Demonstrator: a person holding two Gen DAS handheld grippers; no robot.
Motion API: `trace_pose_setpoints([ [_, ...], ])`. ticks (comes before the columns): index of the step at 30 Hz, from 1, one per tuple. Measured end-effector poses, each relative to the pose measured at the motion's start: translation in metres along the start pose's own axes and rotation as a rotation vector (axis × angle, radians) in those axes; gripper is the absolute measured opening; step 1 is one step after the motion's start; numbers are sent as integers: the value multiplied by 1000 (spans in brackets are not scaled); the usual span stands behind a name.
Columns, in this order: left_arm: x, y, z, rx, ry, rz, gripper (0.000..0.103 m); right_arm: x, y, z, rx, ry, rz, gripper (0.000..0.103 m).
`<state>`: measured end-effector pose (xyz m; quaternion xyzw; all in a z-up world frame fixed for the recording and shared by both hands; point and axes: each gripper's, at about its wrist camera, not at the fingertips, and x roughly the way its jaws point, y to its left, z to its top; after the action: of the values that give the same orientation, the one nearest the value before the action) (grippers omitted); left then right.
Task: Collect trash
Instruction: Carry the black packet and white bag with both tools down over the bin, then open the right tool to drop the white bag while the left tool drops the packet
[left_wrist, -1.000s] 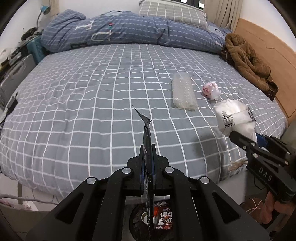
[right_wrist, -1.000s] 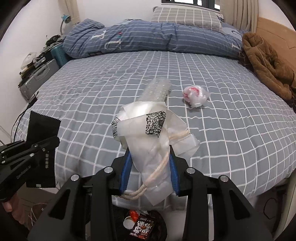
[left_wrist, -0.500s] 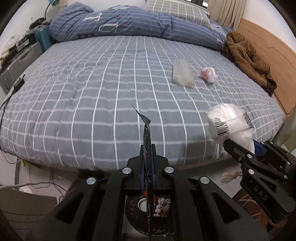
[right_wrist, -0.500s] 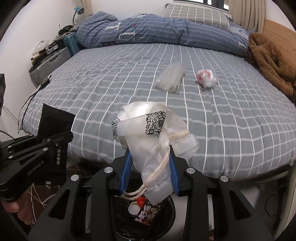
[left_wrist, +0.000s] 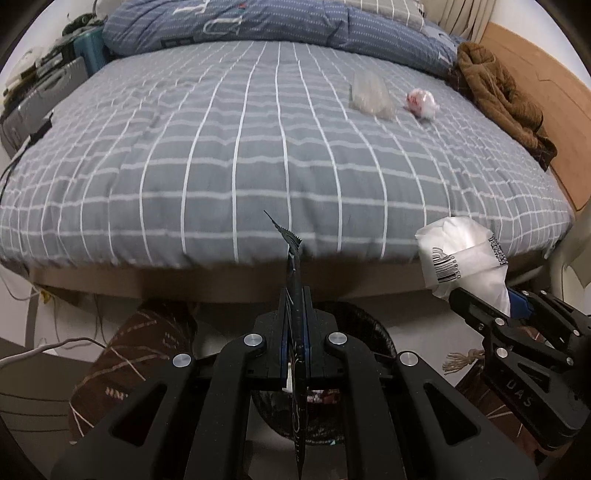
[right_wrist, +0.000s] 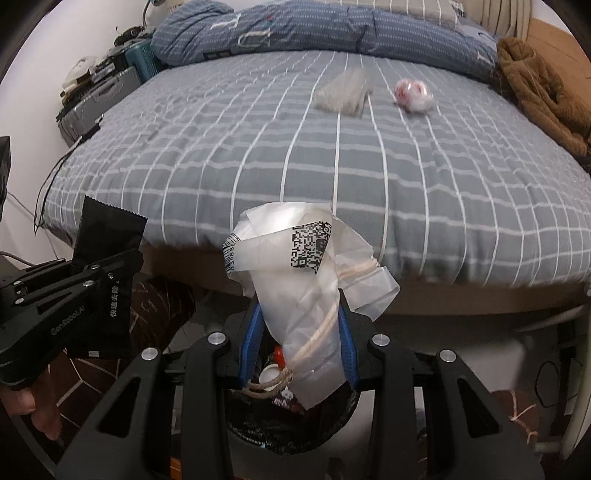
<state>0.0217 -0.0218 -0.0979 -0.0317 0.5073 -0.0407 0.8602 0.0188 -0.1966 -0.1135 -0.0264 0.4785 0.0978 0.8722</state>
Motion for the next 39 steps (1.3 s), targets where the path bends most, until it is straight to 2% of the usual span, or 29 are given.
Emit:
trace_pose_setpoints([
  [10,31,2,-34,-8,84,-5,4,36,1,-34,22,91,12,35],
  [19,55,3,-49,-16,140,2,4,68,9,-53,8,186,46,37],
  [26,66,7,-52,-29,158,3,4,70,8,-56,7,180,19,54],
  [33,74,-3,-55,-20,167,-8,4,56,-15,-53,29,143,-30,79],
  [39,77,-23,-58,-4,173,-34,4,37,-40,-45,78,95,-75,89],
])
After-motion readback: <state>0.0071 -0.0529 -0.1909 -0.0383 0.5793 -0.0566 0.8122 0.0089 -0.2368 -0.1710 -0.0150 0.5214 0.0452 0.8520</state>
